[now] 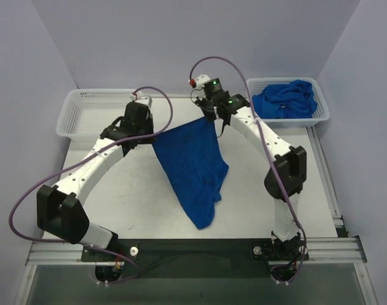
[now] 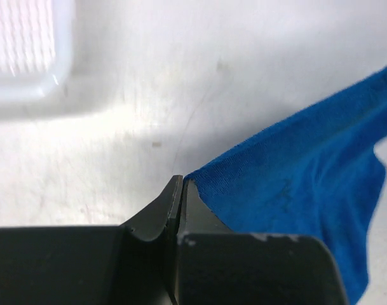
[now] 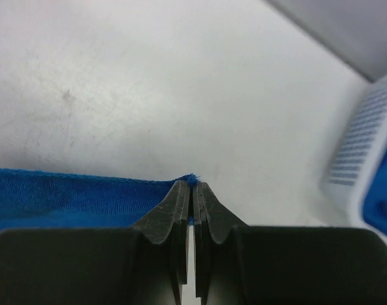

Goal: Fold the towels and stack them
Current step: Flatten out the crumpled towel

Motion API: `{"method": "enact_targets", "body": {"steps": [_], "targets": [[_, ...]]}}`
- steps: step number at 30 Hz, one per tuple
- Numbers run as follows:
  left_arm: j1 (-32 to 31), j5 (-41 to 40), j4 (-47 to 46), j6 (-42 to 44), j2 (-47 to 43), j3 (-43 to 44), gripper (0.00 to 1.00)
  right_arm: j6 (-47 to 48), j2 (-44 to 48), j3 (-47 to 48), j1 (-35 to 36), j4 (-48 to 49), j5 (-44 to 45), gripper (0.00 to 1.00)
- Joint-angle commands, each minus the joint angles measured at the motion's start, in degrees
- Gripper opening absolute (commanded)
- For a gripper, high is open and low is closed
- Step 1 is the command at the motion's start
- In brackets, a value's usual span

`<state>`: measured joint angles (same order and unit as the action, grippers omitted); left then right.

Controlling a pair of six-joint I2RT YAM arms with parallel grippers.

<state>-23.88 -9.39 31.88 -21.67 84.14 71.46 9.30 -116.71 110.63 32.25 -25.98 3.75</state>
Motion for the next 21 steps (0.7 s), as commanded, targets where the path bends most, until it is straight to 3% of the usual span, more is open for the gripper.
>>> {"method": "enact_targets", "body": {"steps": [1,8,21], "targets": [[0.0,-2.7,0.0,8.0,-3.2,11.1,0.0,1.2,10.8,0.4,-0.8,-0.6,9.3,0.0],[-1.1,-2.4,-1.9,17.5,-4.9,26.5,0.0,2.6,20.6,6.2,-0.7,-0.5,14.0,0.0],[-2.6,3.1,-7.0,27.5,-10.7,39.1,0.0,5.5,29.5,17.6,0.3,0.8,12.6,0.0]]}}
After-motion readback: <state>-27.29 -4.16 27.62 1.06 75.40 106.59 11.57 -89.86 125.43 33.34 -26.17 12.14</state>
